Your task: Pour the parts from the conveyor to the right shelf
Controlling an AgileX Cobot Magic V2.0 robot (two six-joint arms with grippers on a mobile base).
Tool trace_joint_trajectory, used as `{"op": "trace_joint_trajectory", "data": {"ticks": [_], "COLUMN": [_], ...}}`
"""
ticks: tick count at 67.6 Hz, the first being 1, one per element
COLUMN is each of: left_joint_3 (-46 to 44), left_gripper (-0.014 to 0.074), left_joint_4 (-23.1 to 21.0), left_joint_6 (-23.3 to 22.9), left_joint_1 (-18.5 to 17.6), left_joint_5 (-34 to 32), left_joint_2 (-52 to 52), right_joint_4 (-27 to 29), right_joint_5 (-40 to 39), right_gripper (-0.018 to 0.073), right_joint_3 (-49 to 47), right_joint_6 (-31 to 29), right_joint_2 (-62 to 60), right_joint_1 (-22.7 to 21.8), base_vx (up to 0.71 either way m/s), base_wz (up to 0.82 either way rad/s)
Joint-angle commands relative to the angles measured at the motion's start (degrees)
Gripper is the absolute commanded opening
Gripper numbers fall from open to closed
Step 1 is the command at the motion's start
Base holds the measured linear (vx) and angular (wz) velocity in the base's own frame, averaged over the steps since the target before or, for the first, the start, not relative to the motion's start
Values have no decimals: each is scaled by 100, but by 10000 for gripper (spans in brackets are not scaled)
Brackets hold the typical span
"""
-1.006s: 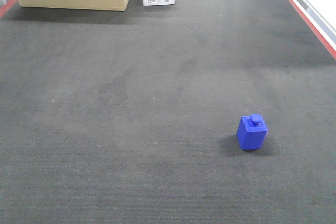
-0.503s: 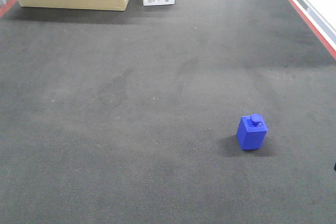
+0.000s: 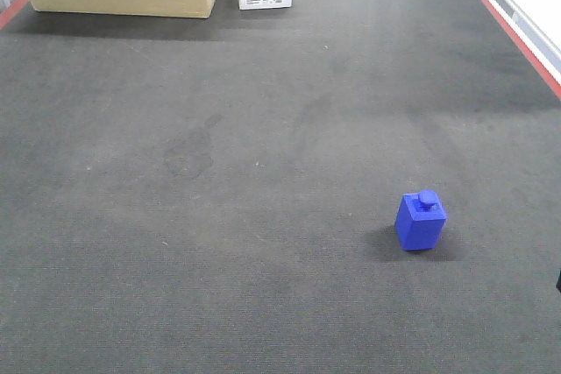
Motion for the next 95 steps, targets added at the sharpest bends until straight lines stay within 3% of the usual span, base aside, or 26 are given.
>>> {"op": "trace_joint_trajectory", "data": {"ticks": [1, 9, 20, 32, 53, 95], "left_joint_3": [157, 157, 157, 157, 157, 157], "left_gripper": [-6, -6, -6, -6, -6, -6], "left_joint_4": [-41, -41, -41, -41, -41, -41], "left_joint_6": [-4, -4, -4, -4, -4, -4], "left_joint_1": [-7, -7, -7, -7, -7, -7], "left_joint_5": [-419, -419, -419, -419, -419, -419], "left_joint_2": [-60, -60, -60, -60, -60, -60], "right_joint_4": [-37, -37, -43, -35, 32, 110], "right_joint_5": [-346, -352, -352, -108, 1424, 2792], "right_gripper": [330, 451, 519, 522, 522, 522], "right_joint_3": [-204, -204, -204, -423, -2126, -4398], "right_joint_6": [-24, -24, -29, -29, 112, 891], "right_joint_2": [72, 72, 86, 433, 2337, 5464], "right_joint_1": [10, 10, 61, 431, 1032, 953], "base_vx": [0, 0, 0, 0, 0, 0], "base_wz": [0, 0, 0, 0, 0, 0]}}
